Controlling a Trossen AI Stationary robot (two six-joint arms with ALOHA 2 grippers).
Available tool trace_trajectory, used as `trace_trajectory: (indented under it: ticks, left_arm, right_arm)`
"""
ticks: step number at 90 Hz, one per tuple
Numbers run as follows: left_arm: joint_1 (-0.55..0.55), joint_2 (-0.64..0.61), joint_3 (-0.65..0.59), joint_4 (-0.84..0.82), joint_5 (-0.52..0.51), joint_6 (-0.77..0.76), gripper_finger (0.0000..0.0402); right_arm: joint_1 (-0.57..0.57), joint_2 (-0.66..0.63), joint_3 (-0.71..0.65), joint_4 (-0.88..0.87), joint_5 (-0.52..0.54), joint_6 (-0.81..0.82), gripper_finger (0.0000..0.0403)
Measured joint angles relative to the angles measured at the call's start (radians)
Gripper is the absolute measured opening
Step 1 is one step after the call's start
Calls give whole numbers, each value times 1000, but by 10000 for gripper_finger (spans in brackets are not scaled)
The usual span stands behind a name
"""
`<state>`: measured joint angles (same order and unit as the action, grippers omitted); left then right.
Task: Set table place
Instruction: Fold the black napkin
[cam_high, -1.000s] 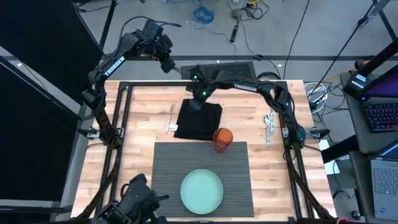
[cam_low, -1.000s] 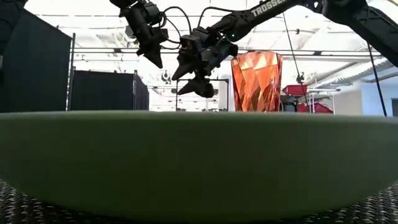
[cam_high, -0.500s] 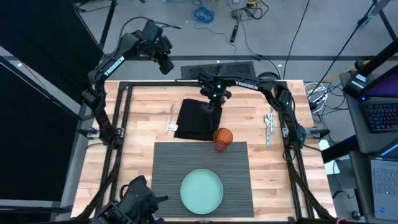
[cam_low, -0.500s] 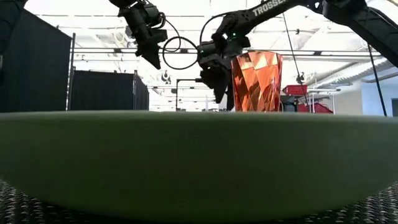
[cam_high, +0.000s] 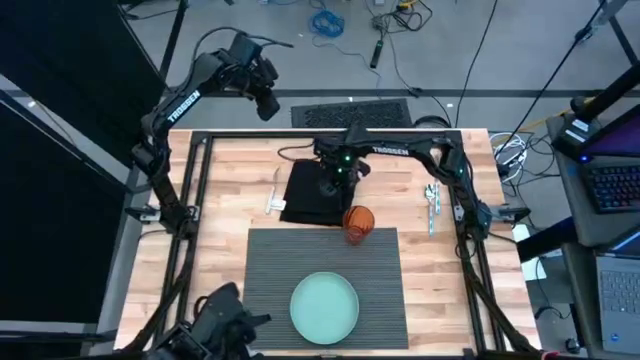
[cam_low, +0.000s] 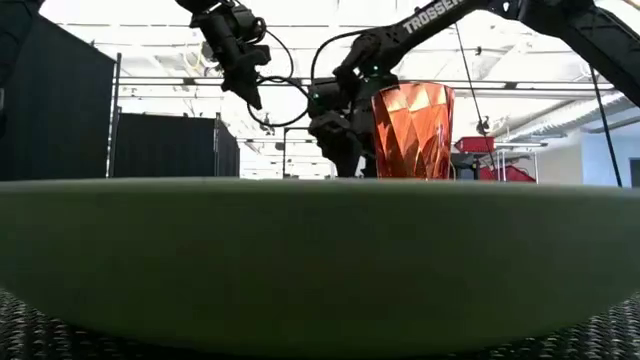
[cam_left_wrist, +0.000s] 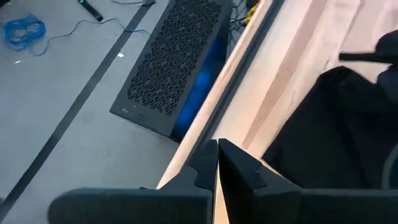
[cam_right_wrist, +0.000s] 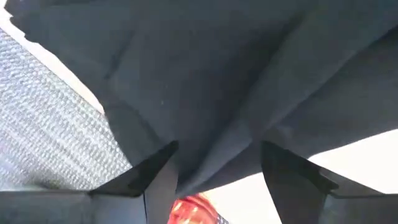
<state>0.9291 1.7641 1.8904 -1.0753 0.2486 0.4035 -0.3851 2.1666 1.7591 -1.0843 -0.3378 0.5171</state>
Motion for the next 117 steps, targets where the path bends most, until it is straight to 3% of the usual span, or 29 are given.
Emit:
trace_trajectory:
  ticks: [16,23,31,36,55,71,117]
  left_arm:
    - [0,0,0,5,11,2,0]
    - [0,0,0,4,11,2,0]
    - [0,0,0,5,11,-1,0]
    - [0,0,0,4,11,-2,0]
    - [-3,0,0,2,11,-6,0]
    - [-5,0,0,0,11,-35,0]
    - [-56,0,0,-8,9,-86,0]
  right_arm:
    - [17,0,-25,34,15,25,179]
    - [21,0,-26,35,36,15,127]
    - [21,0,-19,38,46,-25,40]
    - [18,0,-6,39,48,-55,15]
    - [9,1,90,9,50,-101,1]
    - [-15,1,179,90,44,-125,0]
    - [-70,88,186,328,-59,-108,0]
